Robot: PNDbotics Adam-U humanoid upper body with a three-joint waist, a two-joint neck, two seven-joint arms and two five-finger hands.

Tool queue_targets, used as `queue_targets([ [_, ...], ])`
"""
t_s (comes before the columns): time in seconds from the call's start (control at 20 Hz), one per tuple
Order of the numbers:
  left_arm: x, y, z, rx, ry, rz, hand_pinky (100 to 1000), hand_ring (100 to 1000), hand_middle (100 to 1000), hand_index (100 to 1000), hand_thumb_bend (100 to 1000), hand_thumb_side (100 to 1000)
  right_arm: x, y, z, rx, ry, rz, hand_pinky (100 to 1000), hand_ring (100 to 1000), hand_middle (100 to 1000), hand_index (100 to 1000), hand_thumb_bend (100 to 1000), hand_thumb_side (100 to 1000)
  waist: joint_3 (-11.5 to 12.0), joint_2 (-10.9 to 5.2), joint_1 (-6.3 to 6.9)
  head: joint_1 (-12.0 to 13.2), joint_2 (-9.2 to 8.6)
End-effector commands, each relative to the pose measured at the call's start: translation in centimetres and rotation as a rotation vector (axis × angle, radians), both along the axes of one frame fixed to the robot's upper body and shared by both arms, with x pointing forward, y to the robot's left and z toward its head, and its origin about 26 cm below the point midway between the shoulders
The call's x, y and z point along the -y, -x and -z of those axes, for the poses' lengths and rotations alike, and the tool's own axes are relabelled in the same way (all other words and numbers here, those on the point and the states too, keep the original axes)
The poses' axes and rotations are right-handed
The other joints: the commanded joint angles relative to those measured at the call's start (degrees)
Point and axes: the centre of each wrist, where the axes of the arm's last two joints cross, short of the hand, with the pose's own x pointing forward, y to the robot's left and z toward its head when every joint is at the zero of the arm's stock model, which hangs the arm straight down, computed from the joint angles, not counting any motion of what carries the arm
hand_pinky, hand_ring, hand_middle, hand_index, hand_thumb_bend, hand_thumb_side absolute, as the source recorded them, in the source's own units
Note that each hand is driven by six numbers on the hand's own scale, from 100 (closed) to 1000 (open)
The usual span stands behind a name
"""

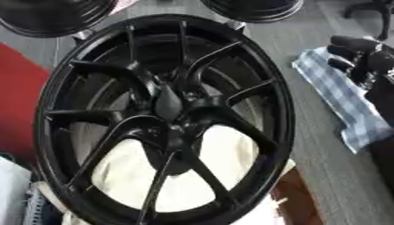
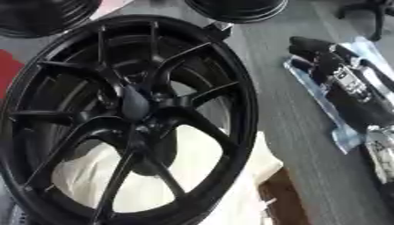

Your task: Pull the pin out of the wheel hub.

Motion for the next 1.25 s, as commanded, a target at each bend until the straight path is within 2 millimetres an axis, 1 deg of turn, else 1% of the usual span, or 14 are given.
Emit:
queue_targets([
  [0.05, -0.3, 0.5, -1.8, 0.037, -0.032, -0.004, 883, 811, 820, 954, 281, 924, 0.1, 0.2, -1.0, 0.037, 0.007, -0.001, 1000, 1000, 934, 863, 100, 669, 0.03, -0.86, -0.03, -0.02, 0.12],
  [0.2, -0.3, 0.5, -1.8, 0.033, -0.028, 0.004, 880, 809, 816, 951, 244, 915, 0.1, 0.2, -1.0, 0.039, 0.005, 0.001, 1000, 1000, 934, 863, 100, 668, -0.05, -0.83, -0.06, -0.03, 0.26],
  [0.3, -0.4, 0.6, -1.7, 0.031, -0.032, 0.003, 889, 818, 820, 943, 181, 752, 0.1, 0.2, -1.0, 0.039, 0.003, 0.003, 1000, 1000, 934, 863, 100, 669, -0.06, -0.81, -0.09, -0.1, 0.23],
  [0.35, -0.5, 0.6, -1.7, 0.029, -0.035, 0.001, 891, 820, 818, 936, 127, 579, 0.1, 0.2, -1.0, 0.039, 0.003, 0.003, 1000, 1000, 934, 863, 100, 668, -0.06, -0.81, -0.1, -0.08, 0.19],
  [0.4, -0.5, 0.6, -1.7, 0.024, -0.04, -0.002, 889, 818, 813, 930, 100, 479, 0.1, 0.2, -1.0, 0.039, 0.002, 0.004, 1000, 1000, 933, 863, 100, 668, -0.05, -0.83, -0.12, -0.07, 0.18],
  [0.5, -0.6, 0.7, -1.7, 0.029, -0.037, -0.008, 868, 798, 783, 912, 100, 537, 0.1, 0.3, -0.9, 0.039, 0.0, 0.006, 1000, 1000, 934, 863, 100, 669, 0.0, -0.83, -0.19, -0.04, 0.3],
  [0.55, -0.5, 0.7, -1.8, 0.047, -0.021, -0.011, 840, 772, 751, 887, 100, 711, 0.1, 0.3, -0.9, 0.039, 0.0, 0.006, 1000, 1000, 933, 863, 100, 669, 0.06, -0.8, -0.25, 0.02, 0.25],
  [0.6, -0.4, 0.8, -2.0, 0.084, 0.012, -0.013, 819, 753, 724, 868, 100, 761, 0.1, 0.3, -0.9, 0.04, 0.0, 0.005, 1000, 1000, 933, 863, 100, 668, 0.1, -0.78, -0.31, 0.15, 0.1],
  [0.65, -0.1, 0.9, -2.2, 0.136, 0.058, -0.005, 777, 707, 658, 829, 100, 779, 0.1, 0.3, -0.9, 0.041, 0.0, 0.005, 1000, 1000, 933, 863, 100, 667, 0.12, -0.77, -0.36, 0.35, -0.09],
  [0.7, 0.6, 1.1, -2.4, 0.215, 0.124, 0.023, 755, 683, 628, 807, 100, 738, 0.1, 0.2, -0.9, 0.043, -0.001, 0.005, 1000, 1000, 933, 862, 100, 665, 0.13, -0.75, -0.44, 0.63, -0.45],
  [0.8, 2.5, 1.5, -2.6, 0.379, 0.27, 0.1, 745, 671, 616, 780, 100, 682, 0.1, 0.2, -1.0, 0.05, -0.003, 0.003, 1000, 1000, 932, 862, 100, 662, 0.11, -0.75, -0.53, 1.22, -1.22],
  [1.0, 7.1, 2.8, -2.0, 0.646, 0.553, 0.221, 743, 682, 626, 787, 100, 673, -0.1, 0.1, -1.3, 0.061, -0.008, -0.01, 1000, 1000, 933, 863, 100, 661, -0.15, -0.53, -0.87, 2.02, -2.23],
  [1.1, 9.1, 3.5, -1.2, 0.695, 0.645, 0.249, 743, 684, 627, 787, 100, 677, -0.2, 0.0, -1.3, 0.064, -0.008, -0.017, 1000, 1000, 932, 863, 100, 660, -0.33, -0.46, -1.03, 2.0, -2.26],
  [1.25, 10.3, 4.0, -0.9, 0.71, 0.681, 0.257, 743, 684, 627, 787, 100, 677, -0.2, 0.0, -1.4, 0.067, -0.008, -0.02, 1000, 1000, 932, 863, 100, 660, -0.39, -0.43, -1.08, 1.94, -2.24],
])
